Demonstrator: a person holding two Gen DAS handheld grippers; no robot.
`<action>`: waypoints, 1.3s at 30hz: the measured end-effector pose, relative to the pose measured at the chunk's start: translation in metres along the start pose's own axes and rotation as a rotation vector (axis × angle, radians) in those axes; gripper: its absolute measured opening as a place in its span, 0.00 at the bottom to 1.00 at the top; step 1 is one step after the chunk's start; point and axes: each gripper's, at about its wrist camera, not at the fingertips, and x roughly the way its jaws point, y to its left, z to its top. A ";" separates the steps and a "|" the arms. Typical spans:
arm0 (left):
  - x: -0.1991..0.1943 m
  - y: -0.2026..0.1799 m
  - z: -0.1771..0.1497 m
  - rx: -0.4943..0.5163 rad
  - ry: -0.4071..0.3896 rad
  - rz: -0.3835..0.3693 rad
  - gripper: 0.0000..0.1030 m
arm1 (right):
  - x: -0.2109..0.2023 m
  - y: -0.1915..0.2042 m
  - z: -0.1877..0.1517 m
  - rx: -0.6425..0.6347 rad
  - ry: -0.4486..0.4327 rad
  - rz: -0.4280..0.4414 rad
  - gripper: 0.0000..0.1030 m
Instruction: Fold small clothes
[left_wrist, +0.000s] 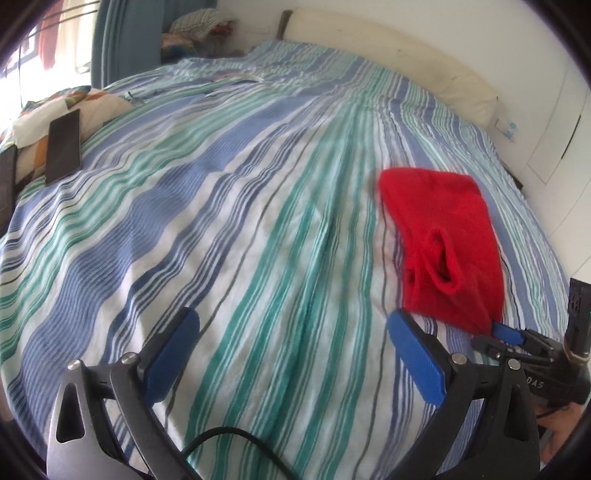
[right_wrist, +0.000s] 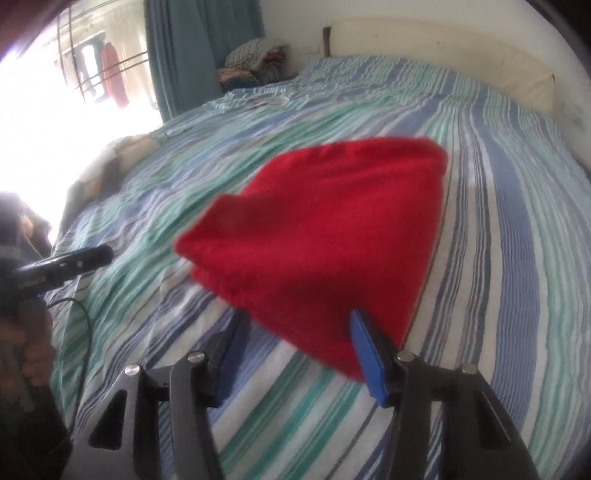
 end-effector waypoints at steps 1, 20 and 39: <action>-0.001 -0.002 -0.002 0.005 -0.006 0.000 0.99 | 0.012 -0.011 -0.008 0.049 0.040 0.019 0.55; 0.032 -0.112 -0.076 0.432 0.056 0.033 1.00 | -0.058 -0.036 -0.124 0.255 -0.074 -0.410 1.00; 0.033 -0.113 -0.080 0.429 0.046 0.044 1.00 | -0.054 -0.027 -0.126 0.221 -0.090 -0.471 1.00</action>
